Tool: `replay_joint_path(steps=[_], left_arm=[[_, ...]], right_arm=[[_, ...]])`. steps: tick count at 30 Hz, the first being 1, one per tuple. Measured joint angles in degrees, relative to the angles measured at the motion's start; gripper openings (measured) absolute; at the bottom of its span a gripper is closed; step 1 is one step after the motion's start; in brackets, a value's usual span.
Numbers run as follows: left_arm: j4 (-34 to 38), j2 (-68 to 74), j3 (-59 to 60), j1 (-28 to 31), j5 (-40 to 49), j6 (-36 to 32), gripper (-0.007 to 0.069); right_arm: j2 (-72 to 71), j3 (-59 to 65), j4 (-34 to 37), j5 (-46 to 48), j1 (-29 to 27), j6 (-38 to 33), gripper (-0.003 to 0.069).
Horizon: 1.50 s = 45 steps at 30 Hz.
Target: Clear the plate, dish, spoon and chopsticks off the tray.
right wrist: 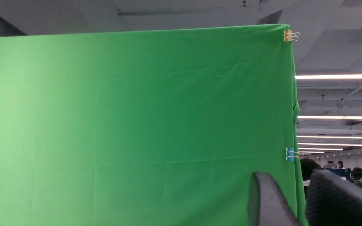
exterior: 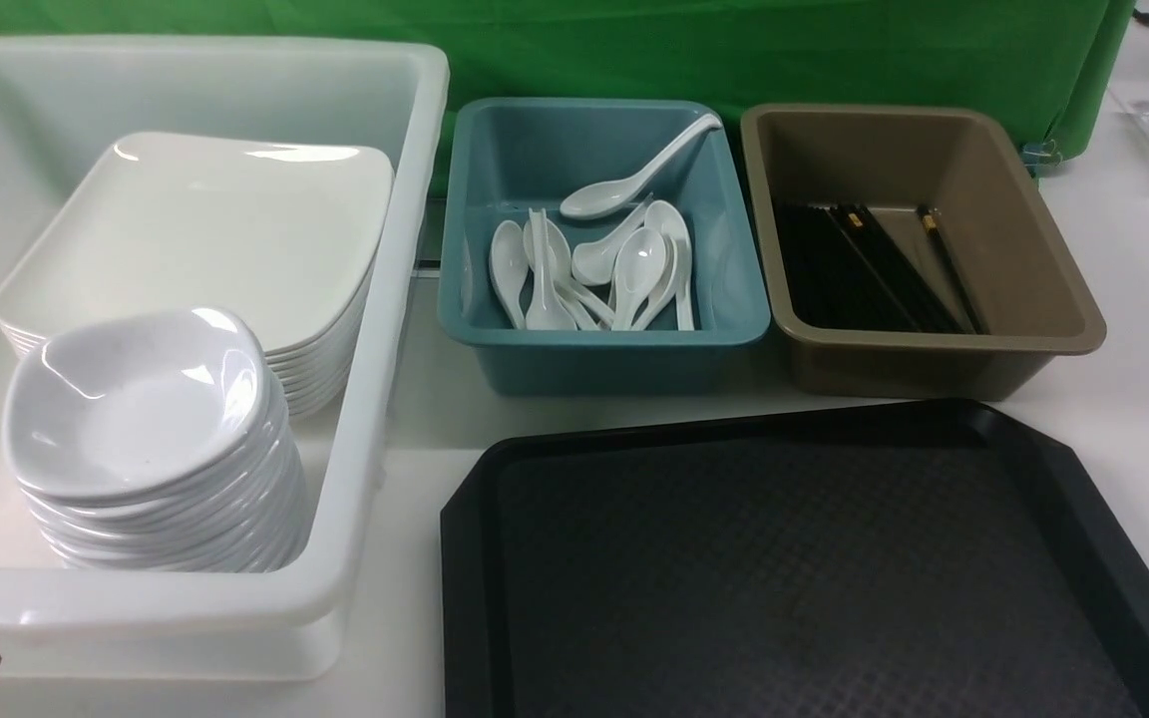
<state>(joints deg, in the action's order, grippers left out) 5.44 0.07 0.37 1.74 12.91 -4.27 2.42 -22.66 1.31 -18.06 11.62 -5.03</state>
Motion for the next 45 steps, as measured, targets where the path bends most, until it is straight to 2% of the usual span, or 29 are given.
replay_joint_path(steps=[8,11,15,18,19,20,21,30,32,36,45], left_arm=[[-0.14,0.00,0.00,0.00,0.00,0.02,0.0013],[-0.22,0.00,0.00,0.00,0.00,0.02,0.0013],[-0.27,0.00,0.00,0.00,0.00,0.02,0.0015],[-0.39,0.00,0.00,0.00,0.00,0.02,0.0016],[-0.39,0.00,0.00,0.00,0.00,0.02,0.0016],[-0.45,0.00,0.00,0.05,0.00,0.02,0.0017],[-0.58,0.00,0.00,0.05,0.00,0.02,0.0017],[-0.80,0.00,0.00,0.05,-0.05,0.07,0.0017],[-0.85,0.00,0.00,0.05,-0.05,0.07,0.0017],[-0.85,0.00,0.00,0.05,-0.11,0.09,0.0017],[-0.85,0.00,0.00,0.05,-0.17,0.13,0.0017]], right_arm=[[0.00,0.00,0.00,0.00,0.00,-0.39,0.0241],[-0.03,0.00,0.00,1.04,0.00,-4.37,0.0241],[-0.10,0.00,0.00,11.45,-1.05,-10.51,0.0241],[-0.10,0.05,0.00,22.97,-3.15,-12.06,0.0241],[-0.10,0.05,0.00,23.89,-3.32,-12.11,0.0241],[-0.10,1.02,0.00,31.37,-5.03,-12.42,0.0241],[-0.10,1.88,0.00,32.61,-5.60,-12.42,0.0241],[-0.23,20.02,0.00,27.00,-8.66,-9.27,0.0241],[-1.46,22.53,-0.07,29.38,-9.41,-6.88,0.0241],[-2.34,23.00,-0.41,32.21,-10.23,-3.33,0.0241],[-2.34,23.00,-0.46,32.27,-10.23,-2.43,0.0241]])
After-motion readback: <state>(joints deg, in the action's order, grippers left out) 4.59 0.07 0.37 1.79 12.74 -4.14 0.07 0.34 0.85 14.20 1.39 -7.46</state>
